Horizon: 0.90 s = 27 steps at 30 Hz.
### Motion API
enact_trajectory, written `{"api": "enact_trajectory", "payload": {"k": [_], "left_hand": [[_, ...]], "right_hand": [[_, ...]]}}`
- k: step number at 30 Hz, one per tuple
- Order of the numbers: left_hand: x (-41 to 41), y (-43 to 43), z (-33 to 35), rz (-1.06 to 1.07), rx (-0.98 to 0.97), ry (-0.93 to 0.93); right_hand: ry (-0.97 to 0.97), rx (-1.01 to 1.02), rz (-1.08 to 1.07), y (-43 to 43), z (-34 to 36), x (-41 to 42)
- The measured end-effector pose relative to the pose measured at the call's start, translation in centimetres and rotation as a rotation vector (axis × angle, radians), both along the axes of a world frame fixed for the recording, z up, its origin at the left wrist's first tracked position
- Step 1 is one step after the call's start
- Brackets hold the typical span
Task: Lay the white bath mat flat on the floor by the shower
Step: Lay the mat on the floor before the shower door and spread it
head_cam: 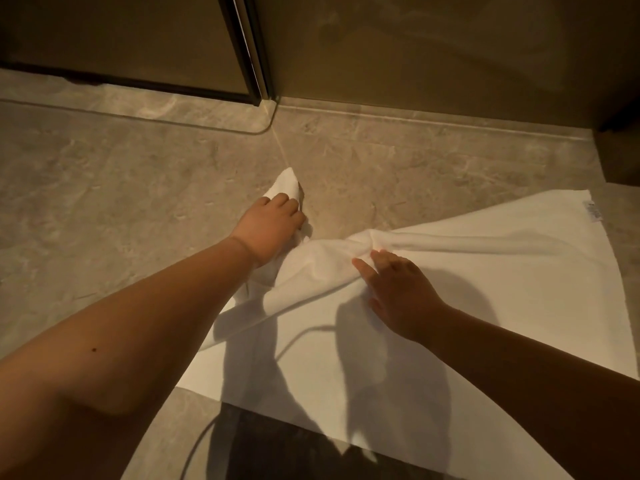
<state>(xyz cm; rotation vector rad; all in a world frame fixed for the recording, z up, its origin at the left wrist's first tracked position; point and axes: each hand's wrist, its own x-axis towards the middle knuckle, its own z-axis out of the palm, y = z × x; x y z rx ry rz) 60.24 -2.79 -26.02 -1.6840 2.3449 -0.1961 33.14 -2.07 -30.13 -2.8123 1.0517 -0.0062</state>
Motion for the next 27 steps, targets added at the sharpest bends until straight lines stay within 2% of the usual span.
{"api": "enact_trajectory", "payload": {"k": [8, 18, 22, 27], "left_hand": [[1.6, -1.1, 2.5, 0.229, -0.147, 0.185], [4.3, -3.0, 4.4, 0.436, -0.269, 0.240], [5.3, -3.0, 3.6, 0.485, -0.232, 0.201], [5.0, -2.7, 1.7, 0.496, -0.081, 0.151]], "right_hand": [[0.005, -0.002, -0.060, -0.2, 0.7, 1.2], [-0.011, 0.029, -0.006, 0.0, -0.2, -0.2], [0.044, 0.068, 0.024, 0.3, -0.6, -0.9], [0.097, 0.149, 0.017, 0.2, -0.9, -1.0]]}}
